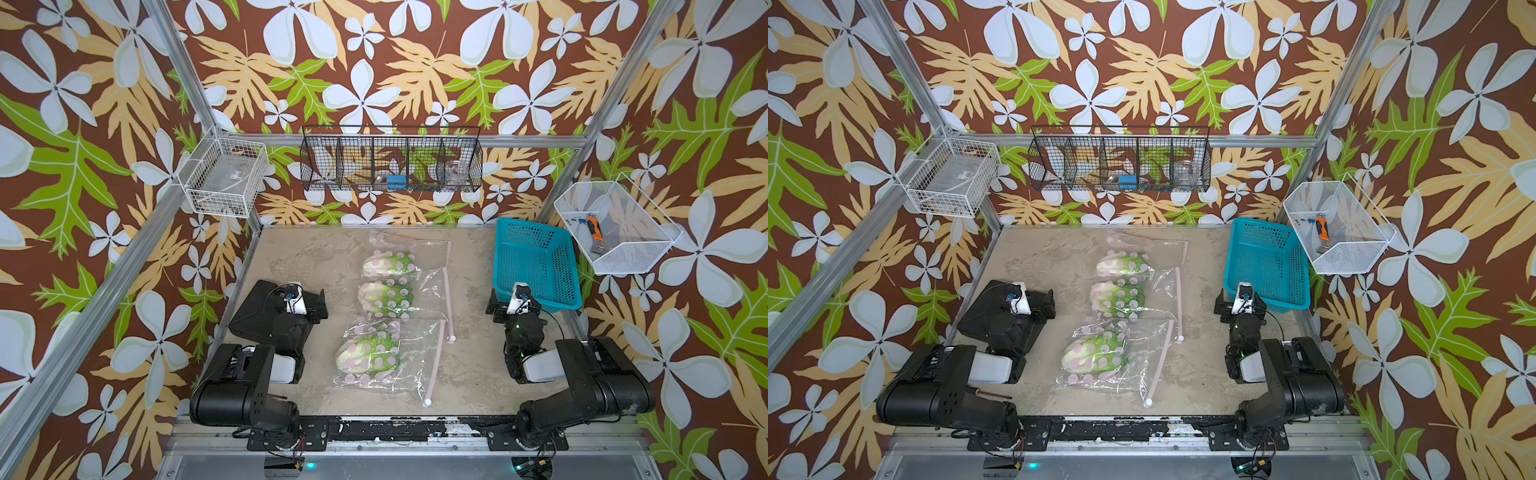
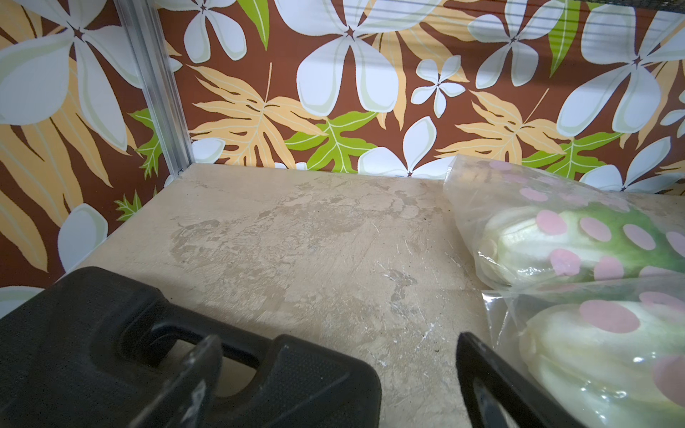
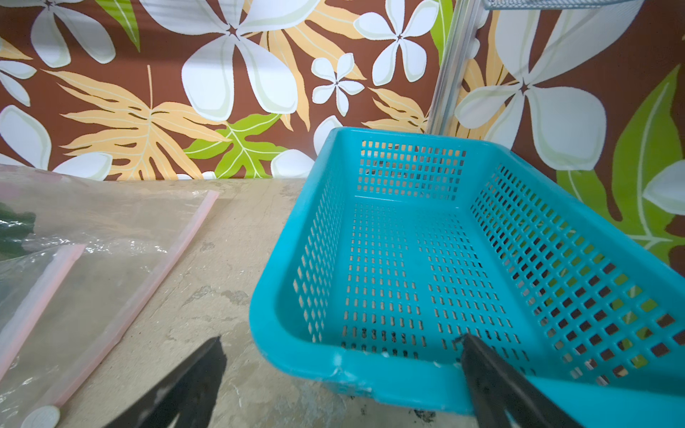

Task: Open the zip-top bag and take out the chinese cabbages
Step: Move the basket to the center of the board.

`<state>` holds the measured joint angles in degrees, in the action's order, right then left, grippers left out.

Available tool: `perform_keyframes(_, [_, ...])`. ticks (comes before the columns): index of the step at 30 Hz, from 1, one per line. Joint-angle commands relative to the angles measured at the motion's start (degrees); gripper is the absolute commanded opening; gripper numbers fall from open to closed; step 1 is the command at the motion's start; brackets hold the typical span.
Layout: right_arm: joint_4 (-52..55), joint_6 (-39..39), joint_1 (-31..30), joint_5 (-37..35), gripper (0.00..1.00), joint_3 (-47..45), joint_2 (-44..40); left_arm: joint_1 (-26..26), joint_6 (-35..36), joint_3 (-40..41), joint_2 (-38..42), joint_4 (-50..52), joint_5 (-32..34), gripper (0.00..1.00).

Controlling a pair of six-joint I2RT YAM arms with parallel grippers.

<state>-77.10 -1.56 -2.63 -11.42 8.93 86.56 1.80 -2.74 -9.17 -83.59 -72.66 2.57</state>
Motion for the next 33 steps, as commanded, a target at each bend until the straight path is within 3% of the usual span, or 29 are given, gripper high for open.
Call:
perform_keyframes(1, [0.17,-0.90,0.08,1.35,1.00,0.46,-0.08,-0.05,0.19,-0.19,0.07,-0.55,0.21,1.00])
perform_keyframes(6, [-0.21,-1.13,0.08,1.04,1.00,0.19,-0.16,0.19,0.38,-0.28,0.86,-0.23,1.12,1.00])
perform_keyframes(11, [4.67,0.02,-2.37,-4.22,1.00,0.04,-6.52,0.49,-2.14,-2.97,12.32,13.85,8.57,1.00])
perform_keyframes(15, [10.28,2.26,-4.47,-3.98,1.00,-0.58,-15.31,0.74,-5.40,-0.84,22.16,14.83,14.34,1.00])
perform_keyframes(17, [16.06,-1.34,-4.55,-4.39,1.00,-0.01,-20.60,0.70,-7.16,-1.86,27.38,20.67,16.00,1.00])
perform_keyframes(20, [26.89,-17.42,-4.49,-6.81,1.00,2.23,-27.83,0.83,-12.01,-4.84,34.66,31.72,22.83,1.00])
perform_keyframes(22, [33.40,-26.49,-4.42,-4.13,1.00,3.59,-31.32,0.83,-13.47,-6.08,39.15,37.24,24.48,1.00])
perform_keyframes(24, [36.07,-30.52,-4.19,3.75,1.00,4.42,-33.97,0.83,-13.63,-6.69,43.28,39.79,21.98,1.00])
perform_keyframes(28, [39.90,-30.73,-4.13,16.97,1.00,8.21,-33.13,1.67,-12.60,-10.12,47.99,48.44,17.42,0.99])
perform_keyframes(33, [61.54,-24.10,-4.30,27.87,0.87,23.23,-24.57,3.93,-10.24,-14.17,47.37,55.90,10.62,0.99])
